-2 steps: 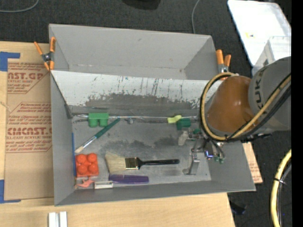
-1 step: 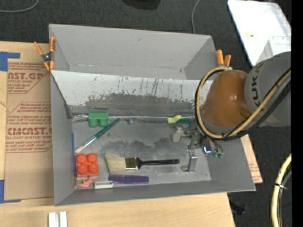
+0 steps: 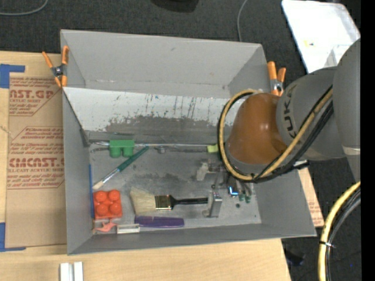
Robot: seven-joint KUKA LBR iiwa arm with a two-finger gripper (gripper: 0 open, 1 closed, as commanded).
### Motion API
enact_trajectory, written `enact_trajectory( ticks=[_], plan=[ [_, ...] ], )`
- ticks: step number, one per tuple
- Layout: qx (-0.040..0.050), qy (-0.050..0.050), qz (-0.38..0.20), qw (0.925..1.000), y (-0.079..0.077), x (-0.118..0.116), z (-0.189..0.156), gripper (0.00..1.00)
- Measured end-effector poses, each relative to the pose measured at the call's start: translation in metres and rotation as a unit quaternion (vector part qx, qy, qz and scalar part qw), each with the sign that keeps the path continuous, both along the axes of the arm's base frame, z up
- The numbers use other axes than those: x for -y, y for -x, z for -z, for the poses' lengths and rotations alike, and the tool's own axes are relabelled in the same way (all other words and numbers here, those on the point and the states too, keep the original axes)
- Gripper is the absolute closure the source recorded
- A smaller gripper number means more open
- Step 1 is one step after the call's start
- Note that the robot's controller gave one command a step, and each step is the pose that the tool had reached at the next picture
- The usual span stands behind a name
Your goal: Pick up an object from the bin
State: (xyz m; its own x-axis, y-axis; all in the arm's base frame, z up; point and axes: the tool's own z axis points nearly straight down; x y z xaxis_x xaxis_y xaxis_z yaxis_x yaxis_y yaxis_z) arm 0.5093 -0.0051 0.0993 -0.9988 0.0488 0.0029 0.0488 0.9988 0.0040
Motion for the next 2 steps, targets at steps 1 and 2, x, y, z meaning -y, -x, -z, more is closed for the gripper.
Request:
enact_trajectory(
  ticks=[1,2],
  plan=[
    [0.0045,0.003,-0.153,0.9881,-0.005,-0.043,0.02,0.0],
    [0.0022,0.001,-0.036,0.9994,-0.019,-0.06,0.029,1.0]
  ],
)
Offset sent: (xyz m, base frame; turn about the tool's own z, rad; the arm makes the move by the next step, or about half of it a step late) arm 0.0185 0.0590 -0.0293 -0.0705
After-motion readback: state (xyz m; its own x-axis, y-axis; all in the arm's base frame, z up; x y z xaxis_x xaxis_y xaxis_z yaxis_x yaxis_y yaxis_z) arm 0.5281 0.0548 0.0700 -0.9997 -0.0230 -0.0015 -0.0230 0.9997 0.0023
